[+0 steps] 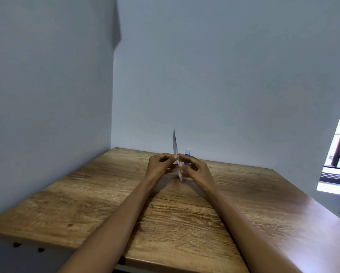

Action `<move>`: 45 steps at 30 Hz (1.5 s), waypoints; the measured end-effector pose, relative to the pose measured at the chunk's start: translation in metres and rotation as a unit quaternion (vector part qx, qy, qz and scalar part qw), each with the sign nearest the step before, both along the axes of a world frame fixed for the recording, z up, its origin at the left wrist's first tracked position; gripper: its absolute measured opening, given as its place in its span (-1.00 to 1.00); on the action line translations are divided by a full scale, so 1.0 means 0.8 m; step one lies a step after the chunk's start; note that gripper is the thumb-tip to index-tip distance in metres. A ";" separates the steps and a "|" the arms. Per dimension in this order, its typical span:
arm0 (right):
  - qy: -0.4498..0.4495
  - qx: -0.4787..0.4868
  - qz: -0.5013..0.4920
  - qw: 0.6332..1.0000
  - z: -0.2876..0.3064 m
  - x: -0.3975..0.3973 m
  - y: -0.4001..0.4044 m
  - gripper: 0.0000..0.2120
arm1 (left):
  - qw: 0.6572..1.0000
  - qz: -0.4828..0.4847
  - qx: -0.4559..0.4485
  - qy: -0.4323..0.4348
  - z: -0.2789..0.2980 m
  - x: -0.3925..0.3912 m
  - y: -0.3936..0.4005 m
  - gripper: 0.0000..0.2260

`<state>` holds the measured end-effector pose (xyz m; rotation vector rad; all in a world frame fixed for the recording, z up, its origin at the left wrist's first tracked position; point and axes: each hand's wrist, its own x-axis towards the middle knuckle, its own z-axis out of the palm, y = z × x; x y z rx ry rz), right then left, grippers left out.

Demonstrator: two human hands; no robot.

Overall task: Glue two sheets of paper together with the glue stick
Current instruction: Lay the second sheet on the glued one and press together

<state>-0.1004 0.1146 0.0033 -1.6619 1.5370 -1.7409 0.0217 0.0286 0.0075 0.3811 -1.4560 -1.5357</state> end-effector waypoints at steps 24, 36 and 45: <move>-0.139 0.007 -0.315 0.939 -0.006 -0.051 0.002 -0.74 | 0.944 0.320 -0.006 -0.082 0.000 0.012 -0.021 -0.93; -0.137 0.054 -0.378 0.914 -0.012 -0.057 0.005 -0.75 | 0.912 0.394 -0.010 -0.116 -0.002 0.016 -0.016 -0.92; -0.209 0.032 -0.399 0.892 -0.012 -0.073 0.010 -0.84 | 0.902 0.417 -0.001 -0.116 -0.001 0.025 -0.021 -0.94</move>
